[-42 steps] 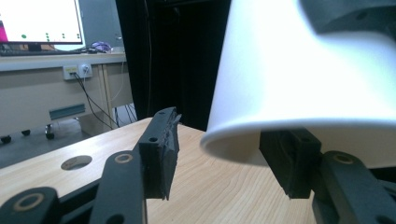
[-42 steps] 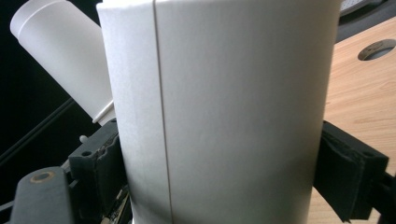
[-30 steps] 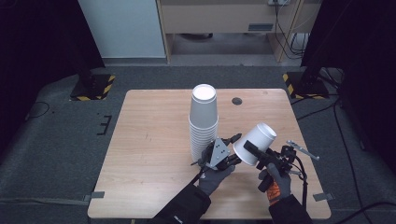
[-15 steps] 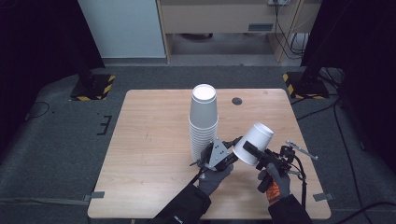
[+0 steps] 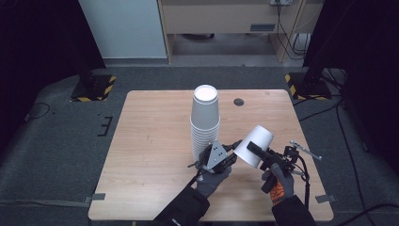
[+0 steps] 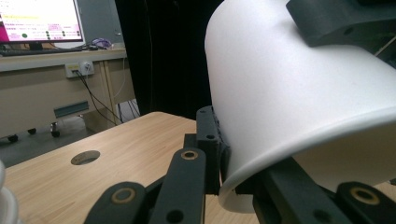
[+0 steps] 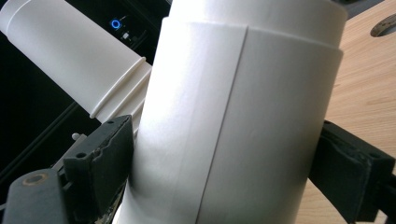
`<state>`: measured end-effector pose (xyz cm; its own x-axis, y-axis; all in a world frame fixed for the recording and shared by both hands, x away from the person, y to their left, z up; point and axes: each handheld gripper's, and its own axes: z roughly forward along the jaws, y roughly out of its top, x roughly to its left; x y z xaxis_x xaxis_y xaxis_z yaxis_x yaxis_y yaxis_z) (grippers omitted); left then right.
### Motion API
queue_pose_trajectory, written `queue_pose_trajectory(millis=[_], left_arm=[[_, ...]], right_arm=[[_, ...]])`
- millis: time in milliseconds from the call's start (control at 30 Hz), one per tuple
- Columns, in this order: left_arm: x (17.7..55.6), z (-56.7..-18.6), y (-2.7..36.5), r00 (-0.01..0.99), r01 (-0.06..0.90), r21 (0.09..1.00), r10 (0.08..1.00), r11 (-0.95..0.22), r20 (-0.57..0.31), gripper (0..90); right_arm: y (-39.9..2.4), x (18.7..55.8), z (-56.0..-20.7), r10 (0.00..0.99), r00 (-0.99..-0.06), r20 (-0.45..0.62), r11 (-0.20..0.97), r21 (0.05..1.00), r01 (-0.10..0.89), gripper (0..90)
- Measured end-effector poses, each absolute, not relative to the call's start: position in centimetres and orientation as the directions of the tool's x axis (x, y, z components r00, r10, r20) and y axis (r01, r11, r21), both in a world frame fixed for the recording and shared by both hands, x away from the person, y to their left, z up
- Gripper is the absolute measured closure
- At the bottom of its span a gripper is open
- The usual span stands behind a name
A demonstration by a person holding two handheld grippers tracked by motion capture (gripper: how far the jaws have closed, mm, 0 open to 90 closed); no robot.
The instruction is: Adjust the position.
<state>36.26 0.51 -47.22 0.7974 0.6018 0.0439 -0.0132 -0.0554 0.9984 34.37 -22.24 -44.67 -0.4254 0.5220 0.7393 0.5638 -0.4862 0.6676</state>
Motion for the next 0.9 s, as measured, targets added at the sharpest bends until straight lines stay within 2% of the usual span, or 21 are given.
queue_pose_trajectory(millis=[800, 900], left_arm=[[35.3, -46.2, 2.1, 0.831, 0.019, 0.991, 0.553, -0.135, 0.059, 84.6], [35.1, -46.1, 2.3, 0.839, 0.015, 0.99, 0.54, -0.14, 0.063, 86.4]], right_arm=[[-22.6, 35.2, -44.4, 0.556, -0.438, 0.706, -0.471, 0.702, 0.534, 7.9], [-22.6, 35.1, -44.4, 0.581, -0.427, 0.693, -0.48, 0.716, 0.507, 13.1]])
